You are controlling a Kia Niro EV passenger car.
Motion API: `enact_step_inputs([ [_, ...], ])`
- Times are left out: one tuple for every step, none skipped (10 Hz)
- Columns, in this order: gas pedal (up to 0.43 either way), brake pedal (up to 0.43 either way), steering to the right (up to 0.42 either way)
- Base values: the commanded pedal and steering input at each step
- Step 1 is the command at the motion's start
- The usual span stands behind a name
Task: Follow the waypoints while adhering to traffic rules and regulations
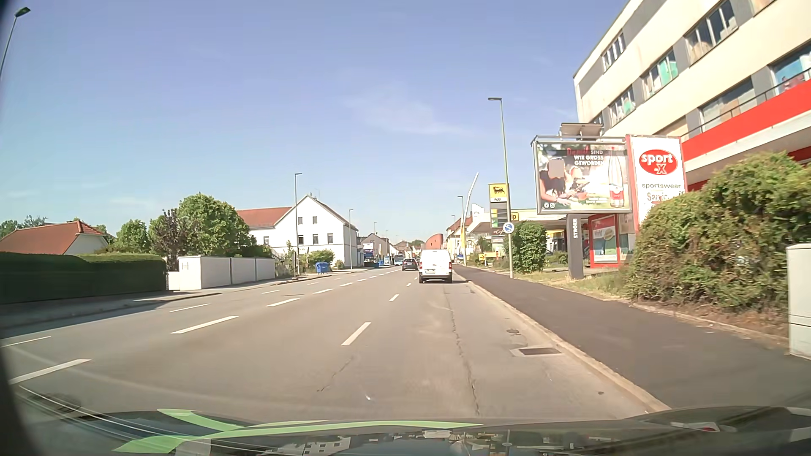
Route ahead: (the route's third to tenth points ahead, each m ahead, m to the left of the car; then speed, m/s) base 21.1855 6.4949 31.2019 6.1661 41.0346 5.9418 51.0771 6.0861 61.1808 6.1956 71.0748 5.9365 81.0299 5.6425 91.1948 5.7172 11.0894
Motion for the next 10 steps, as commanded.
enact_step_inputs([
  [0.098,0.000,-0.005],
  [0.098,0.000,-0.005],
  [0.098,0.000,-0.005],
  [0.098,0.000,-0.005],
  [0.098,0.000,-0.005],
  [0.098,0.000,-0.005],
  [0.098,0.000,-0.005],
  [0.098,0.000,-0.005],
  [0.098,0.000,-0.005],
  [0.098,0.000,-0.005],
])
